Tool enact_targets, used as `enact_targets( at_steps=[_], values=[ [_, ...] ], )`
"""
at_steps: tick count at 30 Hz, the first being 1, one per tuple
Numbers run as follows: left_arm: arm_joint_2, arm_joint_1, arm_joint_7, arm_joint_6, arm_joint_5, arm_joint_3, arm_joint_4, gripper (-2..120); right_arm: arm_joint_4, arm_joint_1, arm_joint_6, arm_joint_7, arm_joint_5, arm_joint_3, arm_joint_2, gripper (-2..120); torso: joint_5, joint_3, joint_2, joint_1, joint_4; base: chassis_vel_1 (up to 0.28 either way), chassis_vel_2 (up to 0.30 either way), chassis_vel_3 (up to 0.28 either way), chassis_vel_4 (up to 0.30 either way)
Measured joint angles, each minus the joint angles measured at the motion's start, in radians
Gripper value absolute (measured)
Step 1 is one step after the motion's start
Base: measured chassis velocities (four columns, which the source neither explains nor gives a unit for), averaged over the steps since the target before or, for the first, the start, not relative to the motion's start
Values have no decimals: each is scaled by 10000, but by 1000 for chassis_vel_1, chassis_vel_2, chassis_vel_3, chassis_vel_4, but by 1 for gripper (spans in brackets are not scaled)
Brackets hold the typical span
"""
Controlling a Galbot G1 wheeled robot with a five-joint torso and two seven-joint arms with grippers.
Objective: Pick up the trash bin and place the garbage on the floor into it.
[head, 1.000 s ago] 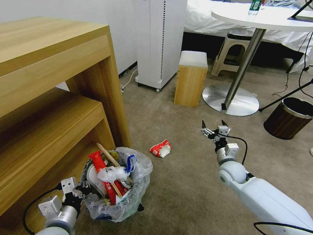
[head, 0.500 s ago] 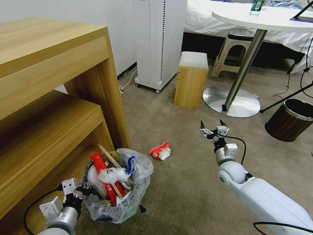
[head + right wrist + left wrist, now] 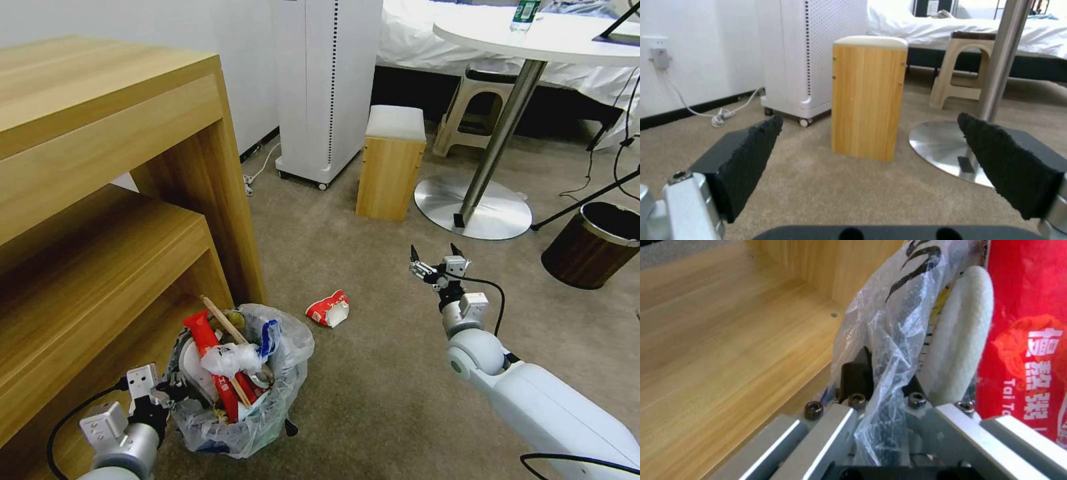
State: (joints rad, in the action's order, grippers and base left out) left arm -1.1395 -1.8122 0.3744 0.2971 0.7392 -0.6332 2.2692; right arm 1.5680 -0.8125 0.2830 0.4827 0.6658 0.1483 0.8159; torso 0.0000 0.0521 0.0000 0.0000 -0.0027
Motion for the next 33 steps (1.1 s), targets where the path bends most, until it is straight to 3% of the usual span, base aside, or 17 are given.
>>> enact_targets(
  at_steps=[9, 15, 19, 23, 28, 31, 33],
  values=[
    [-26, -70, -14, -8, -34, -13, 34, 1, -44, 133, 187, -176, -20, 183, -10, 100, 0, 0, 0, 0, 0, 0, 0, 0, 0],
    [-98, -96, -28, -37, -94, -12, 32, 1, -669, 917, 691, -1209, 183, 866, -130, 100, 0, 1, 0, 0, 0, 0, 0, 0, 0],
    [-148, -103, -35, -49, -112, -15, -8, 1, -1104, 1539, 787, -1933, 1126, 1497, -82, 100, -2, 0, 0, 0, -1, 0, 0, 0, 0],
    [-135, 52, -33, -54, -71, 9, -140, 1, -1968, 2306, 728, -2295, 1305, 2452, 141, 100, 1, 1, 0, 0, 6, 0, 0, 0, 0],
    [-76, 296, -32, -53, 62, 79, -373, 1, -3288, 2898, 859, -2547, 681, 3381, 335, 100, 1, 1, 0, 0, -1, 0, 0, 0, 0],
    [-43, 416, -29, -53, 99, 128, -492, 1, -3968, 3017, 1037, -2765, 535, 3550, 524, 100, -1, 1, 0, 0, 0, 0, 0, 0, 0],
    [-46, 495, -32, -54, 138, 182, -573, 1, -4359, 3044, 964, -2566, 1186, 3667, 870, 100, 0, 1, 0, 0, -5, 0, 0, 0, 0]
  ],
)
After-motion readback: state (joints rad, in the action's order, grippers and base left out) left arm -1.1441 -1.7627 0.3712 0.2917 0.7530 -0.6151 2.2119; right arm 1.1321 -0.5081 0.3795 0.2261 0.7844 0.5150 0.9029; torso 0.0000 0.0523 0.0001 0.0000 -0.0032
